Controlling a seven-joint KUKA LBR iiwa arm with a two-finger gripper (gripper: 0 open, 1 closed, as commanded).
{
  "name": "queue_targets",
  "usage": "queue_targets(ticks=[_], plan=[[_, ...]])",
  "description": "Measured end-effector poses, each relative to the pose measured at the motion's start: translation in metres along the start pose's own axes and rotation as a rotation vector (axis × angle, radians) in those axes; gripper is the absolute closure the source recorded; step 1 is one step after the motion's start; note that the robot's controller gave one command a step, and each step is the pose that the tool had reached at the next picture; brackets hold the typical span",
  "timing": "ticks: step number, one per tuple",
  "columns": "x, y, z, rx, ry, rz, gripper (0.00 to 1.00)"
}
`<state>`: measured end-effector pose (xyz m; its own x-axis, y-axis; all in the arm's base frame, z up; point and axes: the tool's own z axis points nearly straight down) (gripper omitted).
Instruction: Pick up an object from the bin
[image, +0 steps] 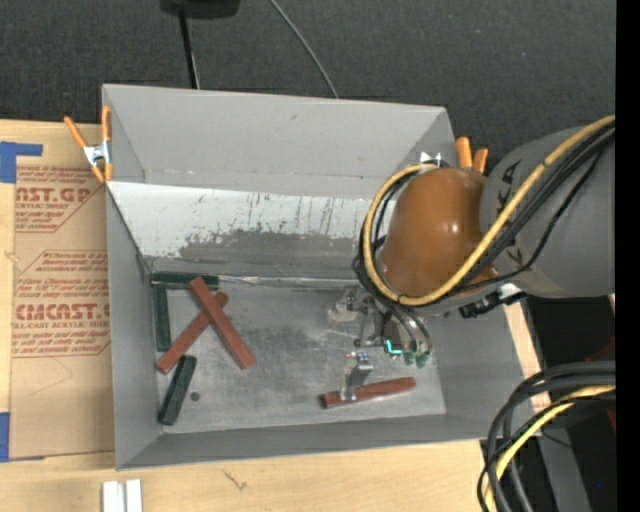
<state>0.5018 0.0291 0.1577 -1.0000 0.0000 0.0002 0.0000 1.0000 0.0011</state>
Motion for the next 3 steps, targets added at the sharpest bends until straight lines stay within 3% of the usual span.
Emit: queue_targets(ticks=[1,2,3], plan=[[0.016,-0.045,0.084,0.001,-0.001,-0.104,1.00],[0.016,-0.045,0.084,0.001,-0.001,-0.103,1.00],[-0.007,-0.054,-0.080,0.002,-0.008,-0.076,1.00]])
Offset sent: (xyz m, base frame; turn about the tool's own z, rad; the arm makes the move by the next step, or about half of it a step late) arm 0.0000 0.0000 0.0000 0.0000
